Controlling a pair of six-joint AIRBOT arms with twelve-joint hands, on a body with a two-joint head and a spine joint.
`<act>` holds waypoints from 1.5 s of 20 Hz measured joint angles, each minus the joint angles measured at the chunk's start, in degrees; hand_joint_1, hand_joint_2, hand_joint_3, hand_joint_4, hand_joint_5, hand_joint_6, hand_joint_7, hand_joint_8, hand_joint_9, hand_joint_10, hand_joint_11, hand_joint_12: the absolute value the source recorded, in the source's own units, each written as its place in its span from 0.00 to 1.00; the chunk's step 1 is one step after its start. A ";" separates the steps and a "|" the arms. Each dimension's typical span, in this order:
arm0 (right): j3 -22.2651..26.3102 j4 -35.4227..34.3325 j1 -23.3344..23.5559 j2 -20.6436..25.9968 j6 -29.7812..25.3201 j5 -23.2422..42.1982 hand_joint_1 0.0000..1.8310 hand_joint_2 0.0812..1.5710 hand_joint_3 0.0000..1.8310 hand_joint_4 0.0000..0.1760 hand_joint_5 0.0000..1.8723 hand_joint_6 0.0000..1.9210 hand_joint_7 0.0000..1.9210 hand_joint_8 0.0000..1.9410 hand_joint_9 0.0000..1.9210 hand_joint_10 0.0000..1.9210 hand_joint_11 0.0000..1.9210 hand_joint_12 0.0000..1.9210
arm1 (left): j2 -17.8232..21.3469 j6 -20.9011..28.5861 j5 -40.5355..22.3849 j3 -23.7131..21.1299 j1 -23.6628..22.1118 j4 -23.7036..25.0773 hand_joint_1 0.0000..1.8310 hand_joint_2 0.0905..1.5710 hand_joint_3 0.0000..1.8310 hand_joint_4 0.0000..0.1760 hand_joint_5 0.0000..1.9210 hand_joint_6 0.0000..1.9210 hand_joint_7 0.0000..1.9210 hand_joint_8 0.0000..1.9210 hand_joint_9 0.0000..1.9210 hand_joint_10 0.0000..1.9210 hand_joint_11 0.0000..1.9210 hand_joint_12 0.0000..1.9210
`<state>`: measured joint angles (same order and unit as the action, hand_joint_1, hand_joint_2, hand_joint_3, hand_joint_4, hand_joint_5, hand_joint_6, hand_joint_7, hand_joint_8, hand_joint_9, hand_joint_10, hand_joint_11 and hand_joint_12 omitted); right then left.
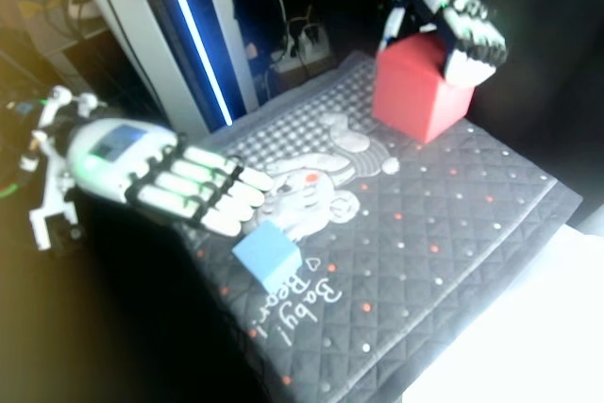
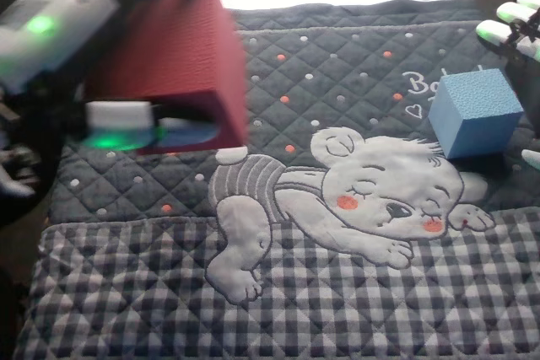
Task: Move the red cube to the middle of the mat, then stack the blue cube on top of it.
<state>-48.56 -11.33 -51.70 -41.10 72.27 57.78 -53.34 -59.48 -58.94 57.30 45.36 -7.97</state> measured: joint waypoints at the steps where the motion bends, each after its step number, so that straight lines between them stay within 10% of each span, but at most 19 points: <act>1: -0.02 0.17 0.00 0.00 0.00 0.02 0.38 0.80 0.00 0.02 0.00 0.00 0.00 0.00 0.00 0.00 0.00 0.00 | -2.12 1.68 1.70 1.38 -1.25 0.52 0.62 0.68 0.01 0.65 0.07 0.85 0.02 0.84 0.00 0.93 0.00 1.00; 4: -0.04 0.07 0.00 0.00 0.00 -0.02 0.36 0.81 0.00 0.20 0.00 0.00 0.00 0.00 0.00 0.00 0.00 0.00 | -5.84 3.30 6.97 3.58 -4.04 2.23 0.60 0.64 0.00 0.23 0.14 0.65 0.09 0.69 0.00 0.86 0.00 1.00; 6: -0.04 0.02 0.00 0.00 0.00 0.00 0.38 0.80 0.00 0.21 0.00 0.00 0.00 0.00 0.00 0.00 0.00 0.00 | -8.90 4.00 9.97 5.53 -5.70 2.91 0.59 0.63 0.00 0.18 0.12 0.75 0.10 0.75 0.04 0.90 0.00 1.00; 10: -0.04 -0.02 0.00 0.00 0.00 0.00 0.33 0.83 0.01 0.15 0.00 0.00 0.00 0.00 0.00 0.00 0.00 0.00 | -14.29 8.66 18.18 9.97 -6.08 5.53 0.44 0.66 0.00 0.00 0.14 0.41 0.10 0.39 0.00 0.64 0.00 0.84; 11: -0.04 -0.02 0.00 0.00 0.00 0.00 0.31 0.84 0.01 0.10 0.00 0.00 0.00 0.00 0.00 0.00 0.00 0.00 | -14.75 8.74 19.63 10.21 -6.32 5.95 0.33 0.67 0.00 0.13 0.08 0.23 0.03 0.16 0.00 0.19 0.00 0.40; 12: -0.04 -0.07 -0.02 0.00 0.02 -0.02 0.31 0.84 0.01 0.10 0.00 0.00 0.00 0.00 0.00 0.00 0.00 0.00 | -15.19 8.68 20.46 10.34 -6.54 6.40 0.33 0.67 0.00 0.13 0.08 0.23 0.03 0.16 0.00 0.19 0.00 0.40; 13: -0.04 0.00 -0.02 0.00 -0.02 0.00 0.32 0.84 0.01 0.03 0.00 0.00 0.00 0.00 0.00 0.00 0.00 0.00 | -15.39 8.74 21.24 10.54 -7.10 7.34 0.23 0.61 0.00 0.50 0.01 0.04 0.00 0.01 0.00 0.01 0.00 0.02; 16: -0.04 -0.02 -0.02 0.02 -0.26 0.00 0.32 0.84 0.01 0.06 0.00 0.00 0.00 0.00 0.00 0.00 0.00 0.00 | -15.39 9.05 21.42 10.47 -7.54 7.96 0.24 0.52 0.00 0.98 0.00 0.00 0.00 0.00 0.00 0.00 0.00 0.00; 18: -0.11 -0.02 -0.02 0.02 -1.27 0.00 0.38 0.79 0.00 0.18 0.00 0.00 0.00 0.00 0.00 0.00 0.00 0.16 | -15.04 9.03 21.24 9.77 -7.32 7.72 0.25 0.52 0.00 1.00 0.00 0.00 0.00 0.00 0.00 0.00 0.00 0.00; 20: -1.29 1.14 -0.35 0.00 -6.25 0.17 0.49 0.75 0.00 0.00 0.00 0.00 0.00 0.00 0.00 0.00 0.00 0.01 | -13.11 9.05 17.75 7.56 -5.77 8.15 0.32 0.52 0.00 0.90 0.00 0.00 0.00 0.00 0.00 0.00 0.00 0.00; 23: -3.63 1.14 -0.39 0.02 -12.28 0.04 0.52 0.72 0.00 0.00 0.00 0.00 0.00 0.00 0.04 0.02 0.02 0.01 | -8.55 9.14 8.39 4.81 -1.25 4.48 0.34 0.55 0.00 0.88 0.00 0.00 0.00 0.00 0.00 0.00 0.00 0.00; 24: -3.63 0.94 -0.39 0.00 -12.28 0.02 0.51 0.70 0.01 0.00 0.00 0.00 0.00 0.01 0.05 0.02 0.00 0.20 | -7.26 9.07 6.19 4.20 0.00 2.97 0.33 0.56 0.00 0.80 0.00 0.00 0.00 0.00 0.00 0.00 0.00 0.00; 27: -8.44 2.45 2.67 -3.76 -20.31 -3.30 0.57 0.71 0.00 0.00 0.00 0.00 0.02 0.00 0.04 0.02 0.00 0.32 | -2.45 7.21 -2.82 1.01 5.09 -2.80 0.41 0.58 0.00 0.60 0.00 0.00 0.00 0.00 0.00 0.00 0.00 0.00; 30: -12.68 2.25 5.92 -7.23 -24.11 -8.81 0.56 0.72 0.00 0.00 0.00 0.00 0.04 0.01 0.06 0.03 0.00 0.25 | -1.25 6.82 -6.78 -0.35 7.80 -4.26 0.42 0.56 0.00 0.47 0.00 0.00 0.00 0.00 0.00 0.00 0.00 0.00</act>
<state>-61.23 -9.08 -45.78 -48.34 48.16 48.97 -54.59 -52.66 -65.71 56.95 53.17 -12.23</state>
